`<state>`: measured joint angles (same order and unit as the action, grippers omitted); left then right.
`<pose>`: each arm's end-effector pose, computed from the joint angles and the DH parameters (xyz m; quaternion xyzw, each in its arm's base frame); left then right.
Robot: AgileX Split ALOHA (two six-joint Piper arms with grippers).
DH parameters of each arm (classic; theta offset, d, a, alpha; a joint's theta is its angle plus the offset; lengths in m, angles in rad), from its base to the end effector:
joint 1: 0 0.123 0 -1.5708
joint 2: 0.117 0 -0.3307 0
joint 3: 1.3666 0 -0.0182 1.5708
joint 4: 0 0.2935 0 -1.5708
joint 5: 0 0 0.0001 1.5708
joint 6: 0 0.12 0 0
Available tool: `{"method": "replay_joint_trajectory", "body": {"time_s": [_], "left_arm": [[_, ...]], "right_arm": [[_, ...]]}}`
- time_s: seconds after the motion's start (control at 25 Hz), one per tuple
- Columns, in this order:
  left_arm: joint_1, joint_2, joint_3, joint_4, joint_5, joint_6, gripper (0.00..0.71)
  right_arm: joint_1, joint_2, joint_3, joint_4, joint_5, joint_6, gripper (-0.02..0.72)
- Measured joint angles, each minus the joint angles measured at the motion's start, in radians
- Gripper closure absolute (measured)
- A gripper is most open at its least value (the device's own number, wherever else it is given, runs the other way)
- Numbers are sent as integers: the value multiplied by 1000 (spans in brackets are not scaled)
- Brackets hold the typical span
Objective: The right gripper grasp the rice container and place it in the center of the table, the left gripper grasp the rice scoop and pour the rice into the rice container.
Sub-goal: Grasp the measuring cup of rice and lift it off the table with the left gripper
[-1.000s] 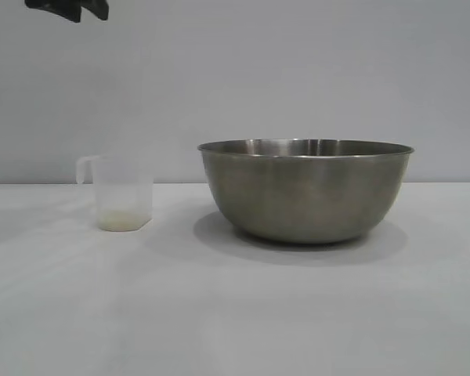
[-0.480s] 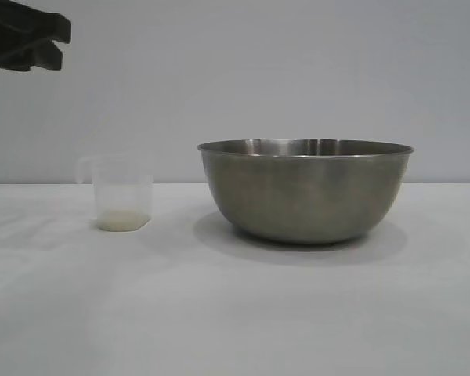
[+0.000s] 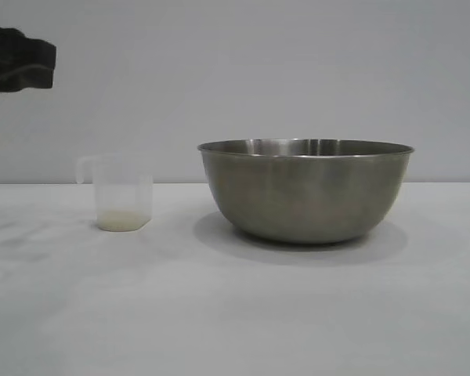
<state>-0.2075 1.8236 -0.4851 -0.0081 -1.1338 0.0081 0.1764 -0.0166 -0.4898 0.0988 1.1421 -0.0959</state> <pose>0.3409 -0.0709 0.1442 0.0767 0.7435 -0.0645 0.6612 0.0041 0.0117 0.2732 -0.1223 0.8625 0.0688 0.4862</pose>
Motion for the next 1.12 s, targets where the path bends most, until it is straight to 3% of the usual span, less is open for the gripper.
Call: {"method": "replay_joint_trajectory", "body": {"time_s": [0.4,1.12], "left_arm": [[0,164,12,78,-2,0,450],[0,239,-57,105,-2,2,450]], "right_arm": [[0,0,0,0,0,2,196],[0,0,0,0,0,2,196]]}}
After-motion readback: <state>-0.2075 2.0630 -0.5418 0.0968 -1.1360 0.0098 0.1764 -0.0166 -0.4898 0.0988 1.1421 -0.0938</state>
